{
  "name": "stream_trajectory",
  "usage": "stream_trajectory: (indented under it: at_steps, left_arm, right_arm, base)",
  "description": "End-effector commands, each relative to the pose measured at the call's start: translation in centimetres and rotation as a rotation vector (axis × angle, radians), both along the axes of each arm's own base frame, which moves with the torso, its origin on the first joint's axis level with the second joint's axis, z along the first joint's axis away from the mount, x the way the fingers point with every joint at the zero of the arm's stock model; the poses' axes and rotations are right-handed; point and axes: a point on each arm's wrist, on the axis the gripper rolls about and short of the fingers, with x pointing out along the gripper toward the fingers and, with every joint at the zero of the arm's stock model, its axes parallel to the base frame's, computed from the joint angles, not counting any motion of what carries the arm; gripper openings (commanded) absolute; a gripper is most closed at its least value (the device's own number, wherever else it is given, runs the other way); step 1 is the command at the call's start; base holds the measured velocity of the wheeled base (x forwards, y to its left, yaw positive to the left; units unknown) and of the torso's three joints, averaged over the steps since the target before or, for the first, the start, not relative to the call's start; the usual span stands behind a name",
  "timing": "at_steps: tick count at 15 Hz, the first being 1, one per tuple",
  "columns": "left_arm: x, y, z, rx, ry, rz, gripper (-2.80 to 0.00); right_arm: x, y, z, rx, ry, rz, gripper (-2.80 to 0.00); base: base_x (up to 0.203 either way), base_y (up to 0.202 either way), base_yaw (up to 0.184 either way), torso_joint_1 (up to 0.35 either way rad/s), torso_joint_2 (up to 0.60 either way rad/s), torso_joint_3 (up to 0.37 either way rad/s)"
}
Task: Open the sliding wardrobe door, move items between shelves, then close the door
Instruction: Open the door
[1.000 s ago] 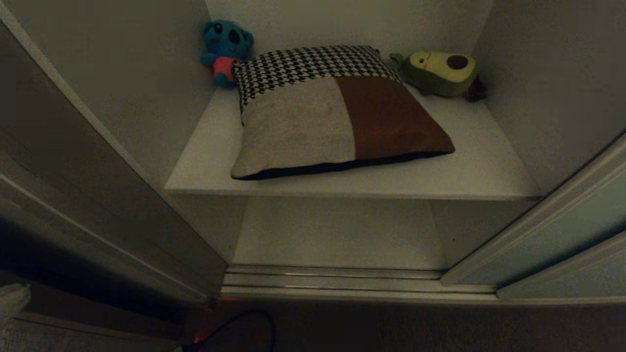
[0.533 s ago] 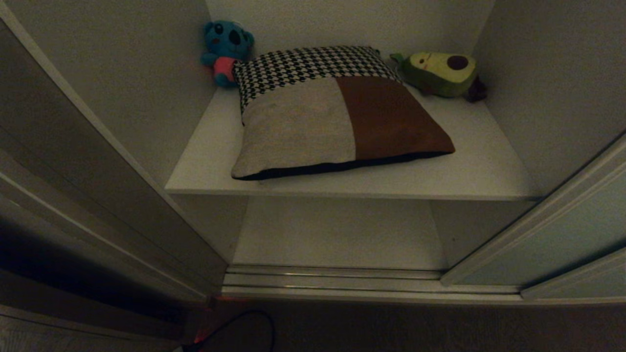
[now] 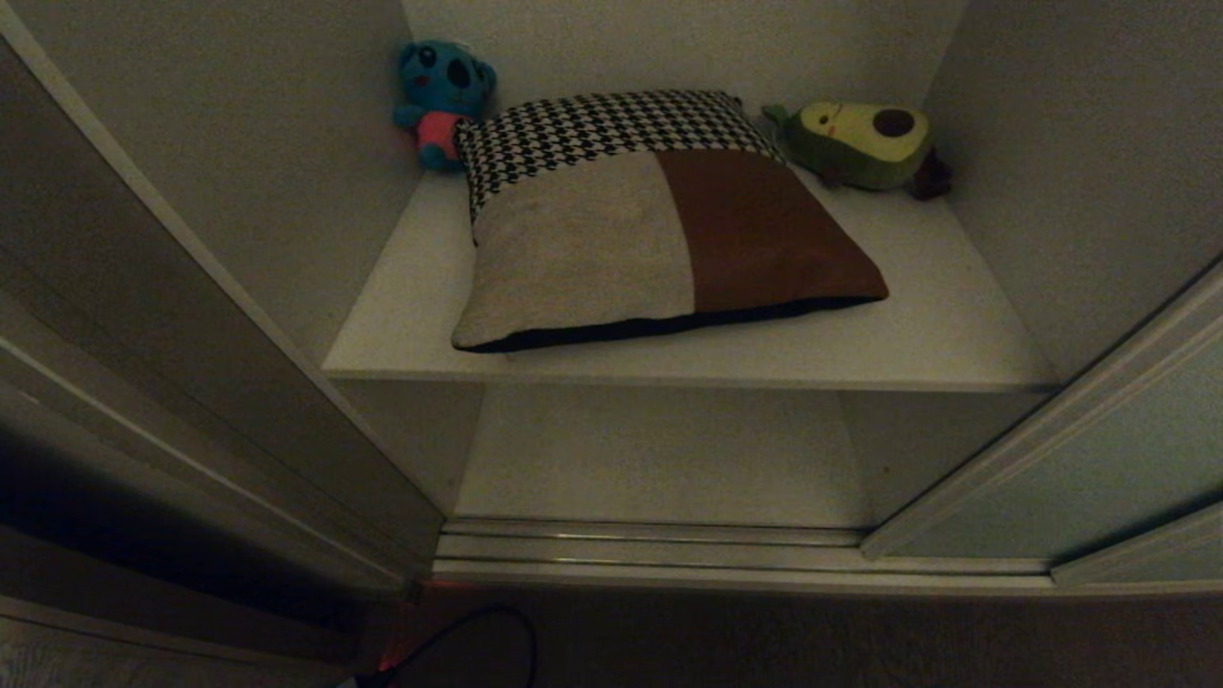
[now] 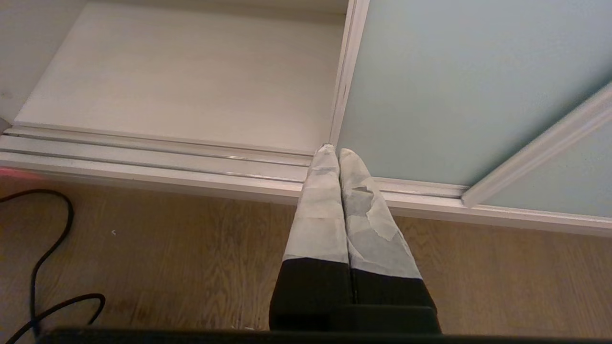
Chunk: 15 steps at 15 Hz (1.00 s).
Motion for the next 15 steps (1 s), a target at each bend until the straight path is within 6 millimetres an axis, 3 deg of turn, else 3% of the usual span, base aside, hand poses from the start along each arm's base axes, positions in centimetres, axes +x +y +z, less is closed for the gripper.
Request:
stream_trajectory:
  at_steps: [1, 15]
  left_arm:
    - [0.07, 0.00, -0.03, 0.008, -0.013, -0.037, -2.80]
    - [0.11, -0.05, 0.62, -0.068, -0.058, 0.022, -2.80]
  right_arm:
    - [0.03, 0.00, -0.11, 0.000, 0.005, 0.000, -2.80]
    - [0.04, 0.00, -0.13, 0.000, 0.006, 0.000, -2.80]
  base:
    - [0.000, 0.000, 0.000, 0.000, 0.00, 0.000]
    - [0.000, 0.000, 0.000, 0.000, 0.00, 0.000]
